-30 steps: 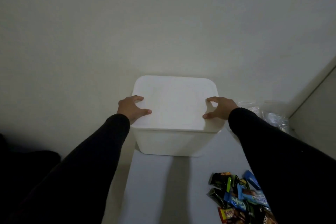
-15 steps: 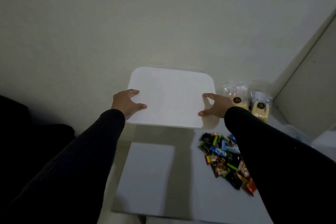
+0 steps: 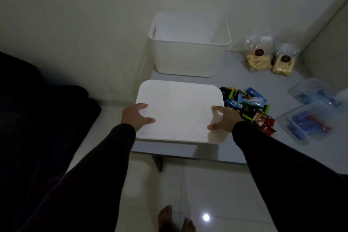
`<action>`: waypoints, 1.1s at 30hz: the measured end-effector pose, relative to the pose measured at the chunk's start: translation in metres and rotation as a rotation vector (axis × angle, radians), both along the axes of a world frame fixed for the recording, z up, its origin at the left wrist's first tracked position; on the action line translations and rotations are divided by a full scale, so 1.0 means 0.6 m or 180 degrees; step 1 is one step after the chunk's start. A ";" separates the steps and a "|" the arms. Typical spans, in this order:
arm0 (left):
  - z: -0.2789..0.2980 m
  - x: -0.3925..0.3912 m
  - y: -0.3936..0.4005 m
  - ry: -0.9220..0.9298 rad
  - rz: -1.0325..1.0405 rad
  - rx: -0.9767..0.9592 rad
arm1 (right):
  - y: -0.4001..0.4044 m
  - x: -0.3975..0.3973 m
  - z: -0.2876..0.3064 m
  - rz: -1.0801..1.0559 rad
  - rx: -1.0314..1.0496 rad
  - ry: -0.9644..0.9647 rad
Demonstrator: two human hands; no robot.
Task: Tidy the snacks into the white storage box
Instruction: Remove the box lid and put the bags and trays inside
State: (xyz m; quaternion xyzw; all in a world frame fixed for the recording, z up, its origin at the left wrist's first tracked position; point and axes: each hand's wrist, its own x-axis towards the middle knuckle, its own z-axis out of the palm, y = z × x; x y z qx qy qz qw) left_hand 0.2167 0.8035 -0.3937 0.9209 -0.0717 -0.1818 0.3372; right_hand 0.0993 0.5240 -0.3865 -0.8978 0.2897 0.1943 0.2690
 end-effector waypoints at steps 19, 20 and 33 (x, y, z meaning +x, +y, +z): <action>-0.084 0.031 0.015 0.0249 -0.0412 0.0455 | 0.025 0.021 -0.067 -0.0016 -0.0262 0.0436; -0.081 0.033 0.015 0.0299 -0.0484 0.0511 | 0.028 0.023 -0.063 0.0015 -0.0345 0.0547; 0.064 0.047 -0.034 -0.0186 -0.1219 0.1846 | 0.087 0.073 0.097 0.0593 -0.1162 0.0428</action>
